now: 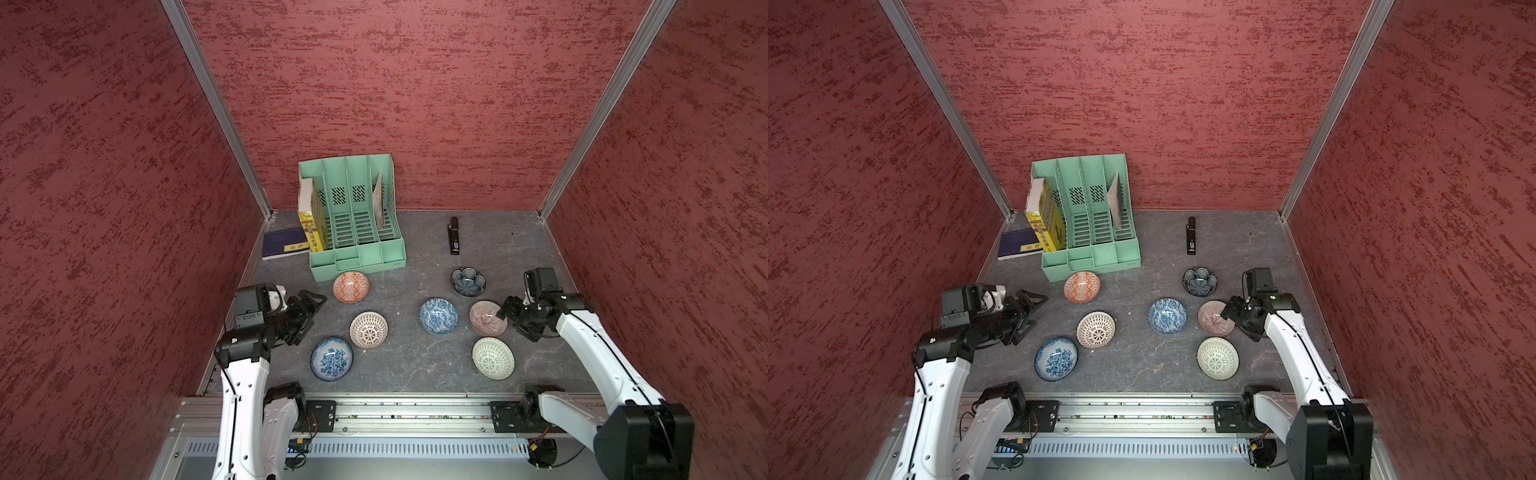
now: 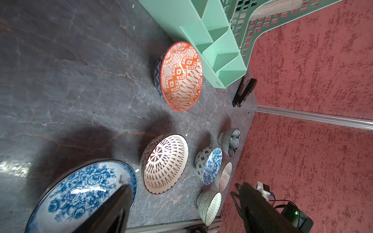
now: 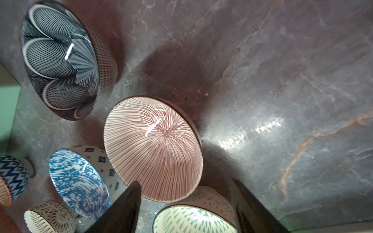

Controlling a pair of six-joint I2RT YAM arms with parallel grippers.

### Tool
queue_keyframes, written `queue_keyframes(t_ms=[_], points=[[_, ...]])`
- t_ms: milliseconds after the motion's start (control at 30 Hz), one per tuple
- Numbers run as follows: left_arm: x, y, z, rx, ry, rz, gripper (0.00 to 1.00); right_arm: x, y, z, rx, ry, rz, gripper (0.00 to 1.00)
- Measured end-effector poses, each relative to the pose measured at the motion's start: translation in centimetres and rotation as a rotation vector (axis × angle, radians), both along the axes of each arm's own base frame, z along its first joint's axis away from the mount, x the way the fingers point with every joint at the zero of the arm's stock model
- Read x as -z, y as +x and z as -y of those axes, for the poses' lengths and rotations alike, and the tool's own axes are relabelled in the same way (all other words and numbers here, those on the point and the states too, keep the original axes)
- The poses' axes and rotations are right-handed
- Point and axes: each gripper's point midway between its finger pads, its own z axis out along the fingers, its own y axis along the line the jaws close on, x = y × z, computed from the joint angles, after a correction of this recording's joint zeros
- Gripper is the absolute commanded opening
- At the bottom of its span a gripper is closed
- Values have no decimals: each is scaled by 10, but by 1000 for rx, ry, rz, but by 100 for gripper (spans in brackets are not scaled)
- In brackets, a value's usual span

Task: Stack the bowls
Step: Pick up the bowl from the center of the board.

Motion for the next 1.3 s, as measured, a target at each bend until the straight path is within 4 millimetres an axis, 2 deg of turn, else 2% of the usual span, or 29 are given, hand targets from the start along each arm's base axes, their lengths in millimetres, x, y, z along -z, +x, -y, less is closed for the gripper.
queue_keyframes(t_ms=[133, 233, 267, 300, 333, 733, 1000, 1067, 1300], points=[[5, -1, 1, 16, -1, -22, 73, 4, 0, 0, 13, 2, -21, 56], [6, -3, 1, 22, 9, -24, 69, 7, 3, 0, 23, 5, -25, 53], [6, -4, 1, 23, 12, -26, 68, 9, 4, 0, 24, 5, -27, 49], [6, -4, 1, 24, 14, -28, 67, 11, 5, 0, 23, 5, -31, 41], [7, -5, 0, 24, 16, -30, 67, 13, 5, 0, 24, 5, -38, 38], [12, -4, 1, 45, 21, -48, 64, 32, 7, 0, 23, 3, -73, 37], [13, -4, 1, 54, 26, -48, 59, 38, 7, 0, 18, 1, -87, 31], [12, -4, 1, 54, 27, -46, 58, 38, 7, 0, 14, -1, -85, 25], [11, -4, 2, 63, 26, -39, 57, 39, 10, 1, 6, -5, -79, 22]])
